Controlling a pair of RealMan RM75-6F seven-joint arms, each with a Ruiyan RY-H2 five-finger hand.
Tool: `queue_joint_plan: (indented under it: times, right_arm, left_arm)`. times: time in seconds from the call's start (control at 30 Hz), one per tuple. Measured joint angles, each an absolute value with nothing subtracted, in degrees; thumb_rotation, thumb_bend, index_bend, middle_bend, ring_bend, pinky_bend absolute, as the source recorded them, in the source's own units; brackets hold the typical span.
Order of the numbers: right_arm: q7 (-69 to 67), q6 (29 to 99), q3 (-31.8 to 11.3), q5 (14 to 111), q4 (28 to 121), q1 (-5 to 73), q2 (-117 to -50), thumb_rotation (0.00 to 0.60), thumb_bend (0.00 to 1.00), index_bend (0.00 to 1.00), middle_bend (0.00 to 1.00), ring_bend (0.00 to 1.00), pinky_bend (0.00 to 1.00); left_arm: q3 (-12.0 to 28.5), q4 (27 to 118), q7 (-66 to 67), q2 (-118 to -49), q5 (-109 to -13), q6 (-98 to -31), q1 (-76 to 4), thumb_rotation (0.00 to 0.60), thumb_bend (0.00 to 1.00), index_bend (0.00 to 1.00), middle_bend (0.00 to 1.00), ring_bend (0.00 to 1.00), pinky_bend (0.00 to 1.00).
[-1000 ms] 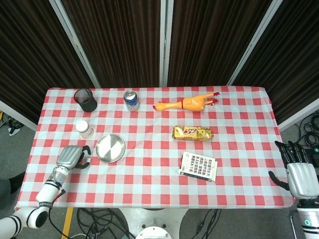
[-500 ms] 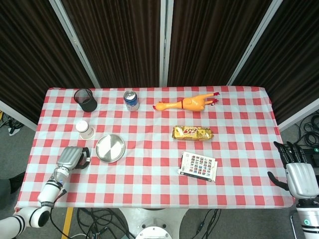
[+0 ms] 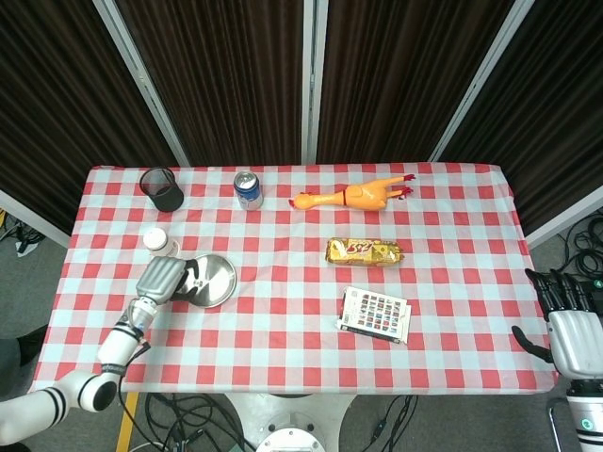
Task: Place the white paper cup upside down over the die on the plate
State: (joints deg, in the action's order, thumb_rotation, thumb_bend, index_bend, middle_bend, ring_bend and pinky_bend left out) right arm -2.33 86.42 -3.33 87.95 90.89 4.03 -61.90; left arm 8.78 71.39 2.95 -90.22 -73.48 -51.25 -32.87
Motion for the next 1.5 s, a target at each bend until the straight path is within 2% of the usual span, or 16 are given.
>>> queue_joint_plan:
  times: [0.17,0.3,0.43,0.57,0.7,0.73,0.77,0.83,0.9,1.17,1.3,1.5]
  right_arm:
    - [-2.8,87.0,-3.2,88.0,90.8,3.6,-61.8,0.600,0.16,0.02,0.14,0.00,0.00]
    - [-3.1,87.0,-3.2,87.7,90.6,3.4,-61.8,0.600,0.16,0.02,0.14,0.00,0.00]
    - [-3.2,87.0,-3.3,88.0,90.6,3.5,-61.8,0.600,0.16,0.02,0.14,0.00,0.00]
    - [-3.3,87.3,-3.5,88.3,90.4,3.6,-61.7,0.600,0.17,0.02,0.14,0.00,0.00]
    - [-3.4,87.4,-3.7,88.5,90.2,3.8,-61.7,0.600,0.17,0.02,0.14,0.00,0.00]
    - [-3.5,87.4,-3.7,88.5,90.2,3.8,-61.7,0.600,0.17,0.02,0.14,0.00,0.00]
    - [-3.5,87.4,-3.8,88.5,90.2,3.9,-61.7,0.600,0.17,0.01,0.14,0.00,0.00]
    - [-3.6,87.4,-3.9,88.5,90.1,4.0,-61.8,0.600,0.17,0.01,0.14,0.00,0.00]
    - [-3.6,87.1,-3.9,88.4,90.1,4.1,-61.9,0.600,0.17,0.01,0.13,0.00,0.00]
    - [-2.8,87.0,-3.8,88.0,90.8,3.9,-61.6,0.600,0.17,0.01,0.13,0.00,0.00]
    - [-2.4,87.2,-3.7,87.9,91.2,3.7,-61.5,0.600,0.17,0.01,0.13,0.00,0.00]
    - [-1.8,87.0,-3.7,87.5,91.7,3.6,-61.5,0.600,0.17,0.01,0.13,0.00,0.00]
  left_arm:
    - [9.5,69.8,6.8,-92.7,-70.8,-48.4,-35.5,0.600,0.35,0.51,0.81,0.84,1.00]
    - [9.3,68.8,10.4,-93.9,-69.6,-48.9,-36.0,0.600,0.31,0.38,0.78,0.82,0.98]
    - [9.4,70.2,10.8,-93.2,-69.5,-52.8,-34.8,0.600,0.26,0.27,0.70,0.74,0.88]
    - [9.9,73.5,7.8,-89.6,-69.7,-57.9,-32.0,0.600,0.25,0.26,0.63,0.65,0.80]
    - [11.3,74.2,1.9,-87.3,-69.5,-62.9,-29.1,0.600,0.24,0.29,0.58,0.57,0.73]
    - [11.8,73.7,0.5,-87.2,-69.2,-63.8,-28.6,0.600,0.23,0.29,0.55,0.53,0.69]
    - [12.3,72.9,-0.9,-87.3,-68.8,-64.4,-28.2,0.600,0.22,0.29,0.50,0.45,0.60]
    - [13.3,70.3,-3.3,-87.7,-67.3,-64.5,-27.6,0.600,0.20,0.25,0.35,0.27,0.35]
    - [14.1,67.3,-5.0,-88.1,-65.4,-62.8,-27.5,0.600,0.18,0.21,0.23,0.16,0.22]
    - [16.7,60.2,-19.1,-90.3,-61.9,-50.8,-28.9,0.600,0.16,0.21,0.20,0.13,0.21]
    - [17.8,56.0,-29.4,-91.8,-62.5,-44.9,-30.4,0.600,0.16,0.21,0.20,0.13,0.21]
    - [18.7,51.8,-42.8,-93.5,-65.4,-39.5,-32.1,0.600,0.16,0.24,0.21,0.13,0.21]
